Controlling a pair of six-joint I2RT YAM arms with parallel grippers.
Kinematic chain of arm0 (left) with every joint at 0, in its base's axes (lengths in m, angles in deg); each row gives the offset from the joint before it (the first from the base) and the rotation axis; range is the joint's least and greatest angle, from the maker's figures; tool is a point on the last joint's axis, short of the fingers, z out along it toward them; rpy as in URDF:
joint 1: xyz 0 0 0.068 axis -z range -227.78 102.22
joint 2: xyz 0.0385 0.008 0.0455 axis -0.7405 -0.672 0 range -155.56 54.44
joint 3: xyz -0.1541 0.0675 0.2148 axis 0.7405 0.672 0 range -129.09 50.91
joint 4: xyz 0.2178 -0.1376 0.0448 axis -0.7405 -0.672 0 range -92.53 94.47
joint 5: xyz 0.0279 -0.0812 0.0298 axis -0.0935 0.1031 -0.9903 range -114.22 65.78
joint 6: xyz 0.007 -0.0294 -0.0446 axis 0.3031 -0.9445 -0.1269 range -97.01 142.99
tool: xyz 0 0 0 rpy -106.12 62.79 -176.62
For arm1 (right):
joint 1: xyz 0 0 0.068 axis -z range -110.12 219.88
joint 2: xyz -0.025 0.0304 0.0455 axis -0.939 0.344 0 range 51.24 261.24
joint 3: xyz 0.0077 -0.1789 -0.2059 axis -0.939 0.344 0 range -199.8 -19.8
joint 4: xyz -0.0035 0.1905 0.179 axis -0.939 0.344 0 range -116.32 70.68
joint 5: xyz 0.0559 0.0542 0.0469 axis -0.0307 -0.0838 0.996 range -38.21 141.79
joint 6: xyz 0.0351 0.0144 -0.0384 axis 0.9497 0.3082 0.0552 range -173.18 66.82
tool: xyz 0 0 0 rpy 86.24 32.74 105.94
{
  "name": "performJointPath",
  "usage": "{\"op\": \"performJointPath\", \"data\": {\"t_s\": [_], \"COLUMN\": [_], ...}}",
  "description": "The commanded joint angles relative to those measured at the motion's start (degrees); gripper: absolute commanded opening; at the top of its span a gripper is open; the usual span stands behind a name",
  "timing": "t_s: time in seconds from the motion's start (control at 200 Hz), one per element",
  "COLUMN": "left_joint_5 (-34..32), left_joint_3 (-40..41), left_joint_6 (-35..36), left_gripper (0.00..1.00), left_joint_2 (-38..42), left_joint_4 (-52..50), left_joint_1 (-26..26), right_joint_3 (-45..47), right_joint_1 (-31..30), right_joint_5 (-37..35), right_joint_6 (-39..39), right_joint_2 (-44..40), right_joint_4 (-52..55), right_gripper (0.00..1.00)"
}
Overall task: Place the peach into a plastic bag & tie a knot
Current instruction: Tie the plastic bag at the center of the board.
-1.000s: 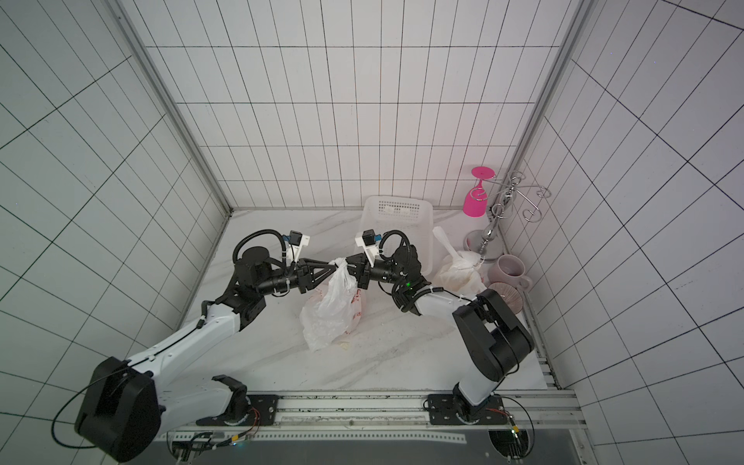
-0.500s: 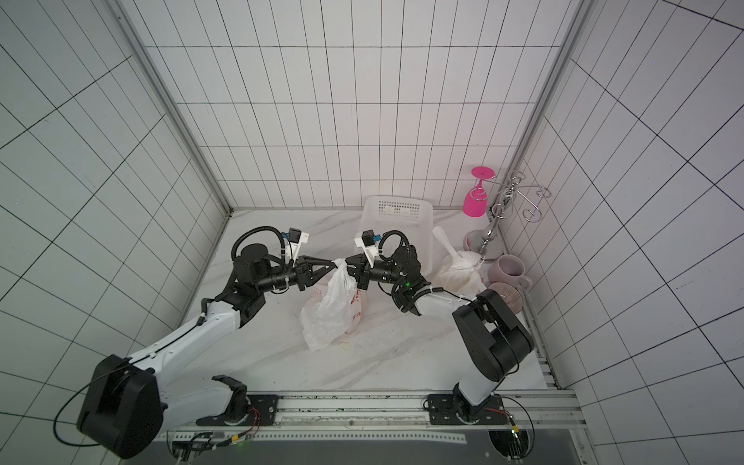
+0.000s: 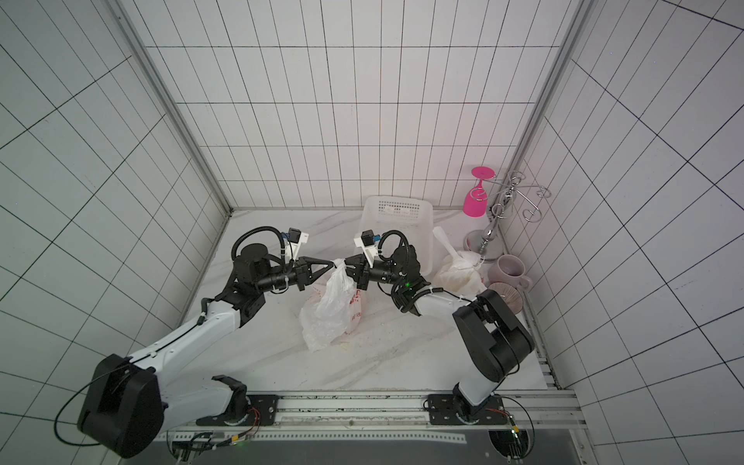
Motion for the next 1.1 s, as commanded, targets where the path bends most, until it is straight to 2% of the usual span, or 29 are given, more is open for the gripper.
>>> {"op": "performJointPath", "data": {"t_s": [0.0,0.135,0.26,0.375,0.435,0.49,0.6,0.665,0.775,0.845,0.97,1.095], "left_joint_5": [-0.5,-0.9,-2.0,-2.6,-3.3,-4.6,-7.2,-8.3,-9.5,-9.5,-9.5,-9.4], "left_joint_3": [-1.4,-1.7,-1.9,-2.0,-2.3,-2.7,-3.1,-3.0,-2.7,-2.6,-2.2,-1.7], "left_joint_6": [0.0,0.0,0.1,0.9,1.3,2.5,4.1,3.8,3.5,3.4,3.1,2.9], "left_gripper": [0.00,0.00,0.00,0.00,0.00,0.00,0.00,0.00,0.00,0.00,0.00,0.00], "left_joint_2": [1.6,1.6,1.9,2.1,2.6,3.1,4.3,5.0,5.1,5.4,6.5,7.5], "left_joint_4": [1.6,1.7,2.0,1.7,0.4,-1.9,-5.0,-5.1,-4.7,-4.6,-4.4,-4.3], "left_joint_1": [-0.6,-0.8,-1.1,-1.3,-1.3,-1.3,-1.4,-1.3,-1.2,-1.2,-1.0,-0.8], "right_joint_3": [-3.1,0.3,2.6,2.3,-0.9,-6.2,-16.0,-20.1,-28.2,-34.9,-45.1,-50.9], "right_joint_1": [-0.1,0.2,0.1,0.2,-0.7,-1.2,-2.5,-5.1,-8.6,-11.3,-16.6,-18.5], "right_joint_5": [-2.5,-4.4,-8.2,-16.1,-21.6,-27.0,-27.9,-30.2,-34.4,-37.2,-43.0,-45.4], "right_joint_6": [-0.7,-2.7,-6.2,-6.7,-5.7,-1.2,6.2,8.4,10.6,10.4,10.1,10.1], "right_joint_2": [-4.3,-8.9,-14.8,-22.3,-26.6,-29.8,-32.4,-33.5,-31.3,-27.2,-19.1,-13.3], "right_joint_4": [1.9,6.5,16.2,35.0,51.2,67.0,89.7,96.5,104.6,108.5,112.6,113.7], "right_gripper": [0.17,0.31,0.34,0.38,0.35,0.33,0.27,0.32,0.48,0.53,0.58,0.60]}}
